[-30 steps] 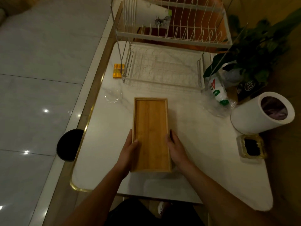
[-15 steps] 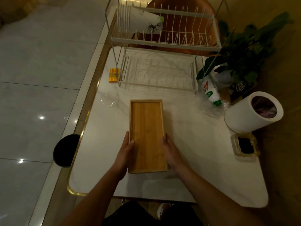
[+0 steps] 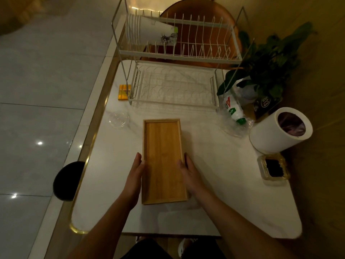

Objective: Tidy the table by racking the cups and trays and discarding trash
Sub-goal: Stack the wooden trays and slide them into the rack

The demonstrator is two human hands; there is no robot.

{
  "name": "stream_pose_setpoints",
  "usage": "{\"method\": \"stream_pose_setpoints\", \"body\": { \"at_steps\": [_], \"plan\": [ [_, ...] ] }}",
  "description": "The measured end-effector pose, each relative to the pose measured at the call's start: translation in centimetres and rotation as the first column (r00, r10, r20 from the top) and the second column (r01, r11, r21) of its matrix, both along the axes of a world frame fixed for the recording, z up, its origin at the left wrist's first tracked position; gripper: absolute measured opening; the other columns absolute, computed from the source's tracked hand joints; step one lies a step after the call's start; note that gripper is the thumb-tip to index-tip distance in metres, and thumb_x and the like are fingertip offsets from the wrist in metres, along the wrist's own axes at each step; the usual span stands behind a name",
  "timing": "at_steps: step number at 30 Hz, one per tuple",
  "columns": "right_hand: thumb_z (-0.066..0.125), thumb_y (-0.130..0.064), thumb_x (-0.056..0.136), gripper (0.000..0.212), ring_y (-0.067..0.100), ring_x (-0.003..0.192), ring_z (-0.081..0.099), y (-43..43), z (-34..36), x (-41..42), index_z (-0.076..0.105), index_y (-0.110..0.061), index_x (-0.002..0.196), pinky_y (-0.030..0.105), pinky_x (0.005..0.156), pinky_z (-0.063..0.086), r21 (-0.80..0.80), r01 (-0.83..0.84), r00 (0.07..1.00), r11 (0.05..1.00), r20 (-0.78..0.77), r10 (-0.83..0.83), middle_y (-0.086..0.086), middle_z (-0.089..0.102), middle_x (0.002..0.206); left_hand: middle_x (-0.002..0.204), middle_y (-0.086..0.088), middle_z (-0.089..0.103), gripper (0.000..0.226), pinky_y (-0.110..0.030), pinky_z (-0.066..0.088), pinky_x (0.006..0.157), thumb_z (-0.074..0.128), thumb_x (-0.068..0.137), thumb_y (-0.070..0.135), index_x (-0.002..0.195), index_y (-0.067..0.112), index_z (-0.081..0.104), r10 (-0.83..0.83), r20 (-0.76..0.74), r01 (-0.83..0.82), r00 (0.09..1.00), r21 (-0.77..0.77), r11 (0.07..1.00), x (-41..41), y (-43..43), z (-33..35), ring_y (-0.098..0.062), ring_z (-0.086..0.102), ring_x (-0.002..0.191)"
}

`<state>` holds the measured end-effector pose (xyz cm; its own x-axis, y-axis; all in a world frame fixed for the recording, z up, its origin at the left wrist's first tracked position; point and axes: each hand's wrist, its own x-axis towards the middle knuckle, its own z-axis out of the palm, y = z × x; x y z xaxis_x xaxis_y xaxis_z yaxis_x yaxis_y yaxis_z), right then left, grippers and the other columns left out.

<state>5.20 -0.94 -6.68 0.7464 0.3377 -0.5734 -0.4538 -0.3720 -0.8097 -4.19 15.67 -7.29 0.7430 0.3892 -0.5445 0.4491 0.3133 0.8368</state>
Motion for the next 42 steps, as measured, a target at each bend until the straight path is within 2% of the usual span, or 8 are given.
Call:
{"method": "stream_pose_setpoints", "body": {
  "at_steps": [7,11,17,22,27,34,37,42],
  "plan": [
    [0.045,-0.054,0.095,0.064,0.023,0.134,0.045,1.7,0.2,0.9,0.022,-0.035,0.152,0.045,0.107,0.043,0.035,0.045,0.998,0.998,-0.04,-0.044,0.001,0.04,0.153,0.156,-0.001,0.04,0.065,-0.06,0.041,0.109,0.045,0.097,0.054,0.156,0.04,0.02,-0.029,0.018,0.03,0.999,-0.064,0.997,1.0,0.0,-0.1,-0.03,0.048,0.136],
    [0.043,-0.052,0.097,0.062,0.016,0.13,0.045,1.8,0.5,0.6,0.022,-0.033,0.152,0.029,0.091,0.042,0.023,0.058,0.998,0.998,-0.013,-0.058,-0.002,0.04,0.152,0.155,-0.001,0.041,0.063,-0.06,0.043,0.108,0.044,0.099,0.052,0.156,0.04,0.02,-0.02,0.009,0.02,1.0,-0.056,0.998,1.0,-0.1,0.0,-0.03,0.049,0.134],
    [0.044,-0.05,0.097,0.061,0.021,0.132,0.046,2.0,0.6,0.6,0.025,-0.031,0.151,0.045,0.108,0.042,0.03,0.076,0.997,0.997,-0.021,-0.075,-0.001,0.042,0.151,0.153,-0.002,0.044,0.062,-0.057,0.046,0.106,0.044,0.1,0.05,0.156,0.037,0.022,-0.012,0.014,0.013,1.0,-0.065,0.998,1.3,-0.1,0.5,-0.029,0.052,0.131],
    [0.048,-0.056,0.093,0.073,0.024,0.136,0.043,0.8,0.5,0.7,0.025,-0.021,0.152,0.028,0.096,0.037,-0.119,0.095,0.995,0.988,-0.032,-0.099,0.003,0.039,0.153,0.162,-0.006,0.031,0.076,-0.053,0.035,0.115,0.057,0.096,0.043,0.159,0.023,0.019,0.053,-0.079,-0.056,0.995,-0.048,0.997,0.7,0.5,0.6,-0.032,0.038,0.143],
    [0.061,-0.062,0.082,0.087,0.025,0.127,0.052,-0.1,0.3,0.6,0.033,-0.016,0.15,0.037,0.102,0.046,-0.182,0.018,0.992,0.983,-0.122,-0.041,0.004,0.05,0.144,0.144,-0.011,0.054,0.069,-0.054,0.046,0.106,0.07,0.09,0.034,0.149,0.012,0.04,0.029,-0.208,-0.052,0.978,-0.108,0.993,0.3,0.6,0.5,-0.036,0.056,0.125],
    [0.072,-0.043,0.082,0.051,0.027,0.094,0.072,0.8,0.7,0.9,0.064,-0.013,0.123,0.044,0.078,0.06,0.039,0.156,0.945,0.987,-0.296,-0.138,0.009,0.074,0.106,0.119,-0.006,0.068,0.05,-0.049,0.054,0.095,0.07,0.09,0.031,0.135,0.012,0.057,-0.005,-0.186,-0.014,0.983,-0.101,0.995,0.4,0.6,1.2,-0.028,0.066,0.107],
    [0.073,-0.04,0.082,0.043,0.026,0.09,0.073,0.8,0.9,0.8,0.066,-0.016,0.117,0.038,0.065,0.06,0.063,0.178,0.937,0.982,-0.317,-0.149,0.008,0.075,0.102,0.117,-0.004,0.068,0.049,-0.045,0.053,0.092,0.071,0.09,0.031,0.133,0.013,0.058,-0.007,-0.185,-0.011,0.983,-0.094,0.995,0.1,0.7,1.0,-0.025,0.066,0.104],
    [0.075,-0.042,0.079,0.036,0.024,0.086,0.074,0.5,1.4,1.2,0.069,-0.02,0.107,0.034,0.062,0.058,0.081,0.163,0.936,0.983,-0.329,-0.128,0.007,0.076,0.099,0.116,-0.001,0.067,0.037,-0.042,0.053,0.08,0.072,0.087,0.034,0.12,0.021,0.06,0.003,-0.186,-0.025,0.982,-0.114,0.993,0.2,1.3,1.7,-0.021,0.064,0.101]
  ]
}}
